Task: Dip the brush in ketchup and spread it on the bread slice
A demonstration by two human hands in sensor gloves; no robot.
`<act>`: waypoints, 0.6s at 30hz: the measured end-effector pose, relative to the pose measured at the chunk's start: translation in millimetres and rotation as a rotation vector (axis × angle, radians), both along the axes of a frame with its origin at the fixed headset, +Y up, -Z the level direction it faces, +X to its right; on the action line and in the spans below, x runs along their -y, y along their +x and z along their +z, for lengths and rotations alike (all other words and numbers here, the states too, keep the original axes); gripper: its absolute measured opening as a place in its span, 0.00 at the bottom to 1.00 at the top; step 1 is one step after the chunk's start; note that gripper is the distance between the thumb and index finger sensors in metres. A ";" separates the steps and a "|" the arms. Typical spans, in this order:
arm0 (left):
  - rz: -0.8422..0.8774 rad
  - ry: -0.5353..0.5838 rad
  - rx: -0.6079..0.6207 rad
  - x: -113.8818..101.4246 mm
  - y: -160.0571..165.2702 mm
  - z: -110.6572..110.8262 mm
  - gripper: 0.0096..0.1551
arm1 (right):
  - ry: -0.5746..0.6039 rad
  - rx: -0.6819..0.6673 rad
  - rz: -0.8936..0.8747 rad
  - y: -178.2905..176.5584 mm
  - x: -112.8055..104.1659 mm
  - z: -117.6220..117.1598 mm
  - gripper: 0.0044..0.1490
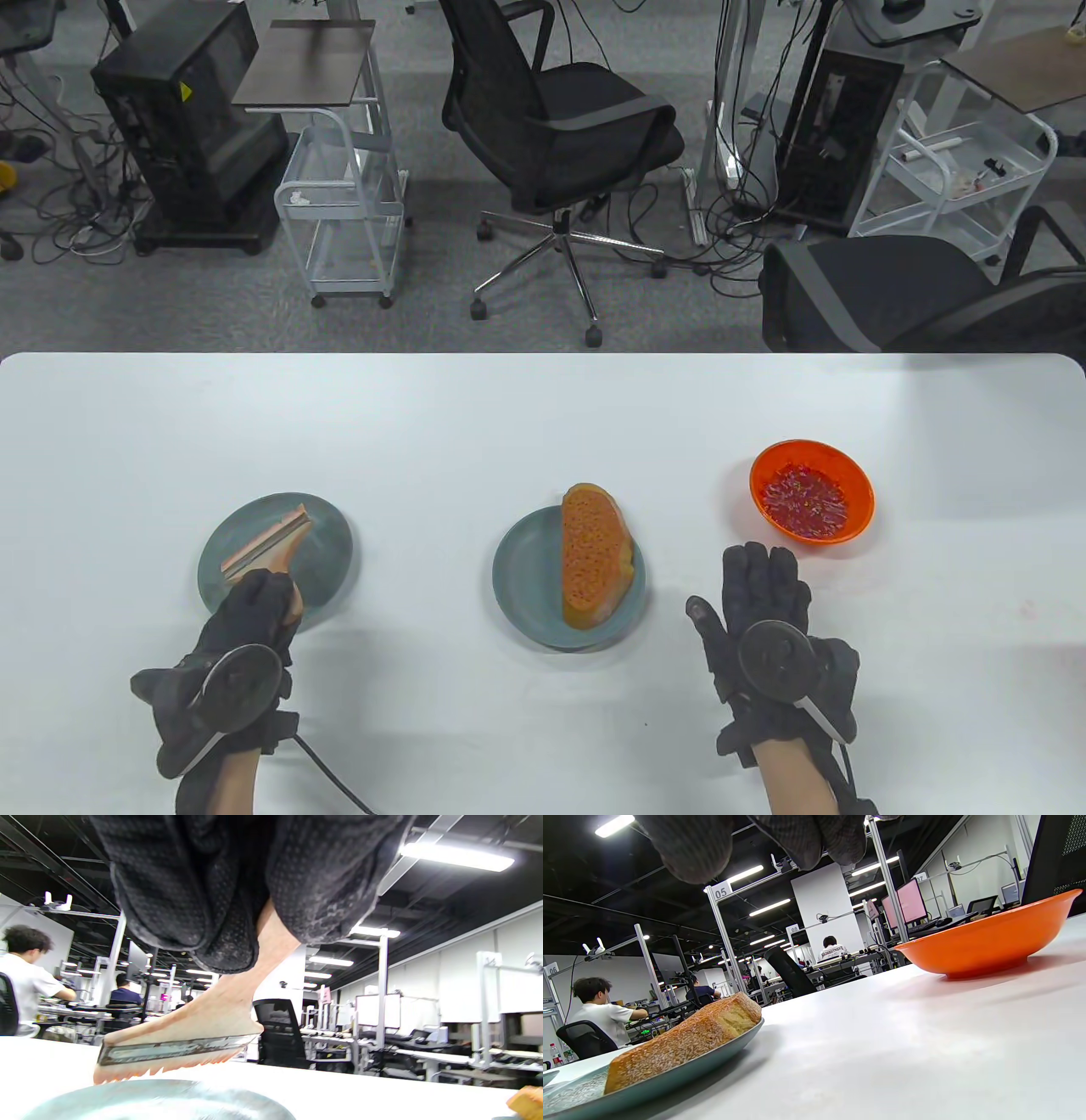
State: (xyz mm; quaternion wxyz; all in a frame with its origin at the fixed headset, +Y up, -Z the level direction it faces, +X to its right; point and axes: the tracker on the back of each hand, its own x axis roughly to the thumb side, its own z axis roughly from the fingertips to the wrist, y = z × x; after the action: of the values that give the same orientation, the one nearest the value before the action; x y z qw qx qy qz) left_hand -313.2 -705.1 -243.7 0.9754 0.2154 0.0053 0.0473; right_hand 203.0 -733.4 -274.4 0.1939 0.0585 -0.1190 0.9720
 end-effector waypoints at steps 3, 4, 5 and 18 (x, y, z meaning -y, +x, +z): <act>-0.030 -0.035 0.030 16.5 0.5 -4.2 0.19 | 0.002 -0.006 0.000 -1.2 0.3 0.1 0.46; -0.038 -0.053 0.042 21.9 1.3 -6.1 0.19 | 0.003 -0.005 -0.002 -1.1 0.7 0.0 0.46; -0.048 -0.074 0.041 25.6 2.0 -7.1 0.19 | 0.004 -0.006 -0.003 -0.9 1.0 -0.2 0.46; -0.394 -0.495 0.027 48.7 23.1 -3.8 0.31 | -0.032 -0.007 -0.013 0.4 5.1 -0.9 0.45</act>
State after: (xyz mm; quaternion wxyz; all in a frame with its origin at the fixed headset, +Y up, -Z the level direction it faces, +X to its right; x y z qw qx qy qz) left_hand -290.1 -753.8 -247.4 0.9886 -0.0325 -0.0379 -0.1423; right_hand 203.4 -738.5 -275.2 0.2015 0.0579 -0.1033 0.9723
